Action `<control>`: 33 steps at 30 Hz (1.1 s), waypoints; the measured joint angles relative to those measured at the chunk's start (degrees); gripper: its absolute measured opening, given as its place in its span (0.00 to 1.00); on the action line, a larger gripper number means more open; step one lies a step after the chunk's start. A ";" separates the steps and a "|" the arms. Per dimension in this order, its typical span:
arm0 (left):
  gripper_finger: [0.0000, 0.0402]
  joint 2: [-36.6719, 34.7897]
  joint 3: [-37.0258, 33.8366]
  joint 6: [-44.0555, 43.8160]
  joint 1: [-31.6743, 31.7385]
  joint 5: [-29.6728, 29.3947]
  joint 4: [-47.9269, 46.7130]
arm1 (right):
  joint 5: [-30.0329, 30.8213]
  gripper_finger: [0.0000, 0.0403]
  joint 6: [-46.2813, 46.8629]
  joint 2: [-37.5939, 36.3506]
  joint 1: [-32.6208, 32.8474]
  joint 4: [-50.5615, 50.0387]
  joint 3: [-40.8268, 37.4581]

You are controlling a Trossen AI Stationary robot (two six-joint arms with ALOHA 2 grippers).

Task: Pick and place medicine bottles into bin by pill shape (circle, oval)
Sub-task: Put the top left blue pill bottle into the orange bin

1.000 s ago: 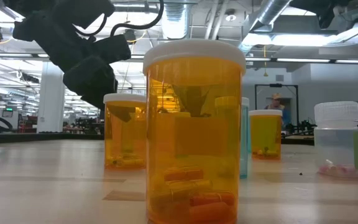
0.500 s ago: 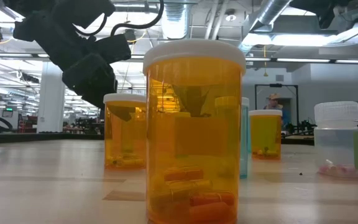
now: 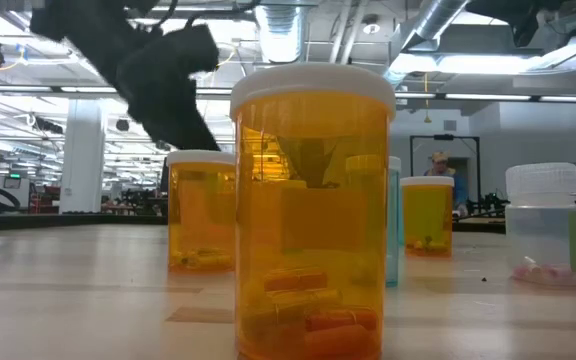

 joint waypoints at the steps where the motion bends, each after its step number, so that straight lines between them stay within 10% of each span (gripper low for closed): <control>1: 0.29 -0.35 1.35 -0.02 0.00 -0.04 -1.63 | 0.01 0.43 -0.01 0.01 -0.01 0.00 0.00; 12: 0.29 -1.54 15.09 6.41 4.12 -2.96 -18.77 | 0.00 0.43 -0.04 0.01 0.00 -0.22 0.00; 33: 0.28 6.59 14.57 22.52 24.87 3.42 -5.68 | 0.00 0.43 -0.04 0.01 -0.02 -0.83 0.00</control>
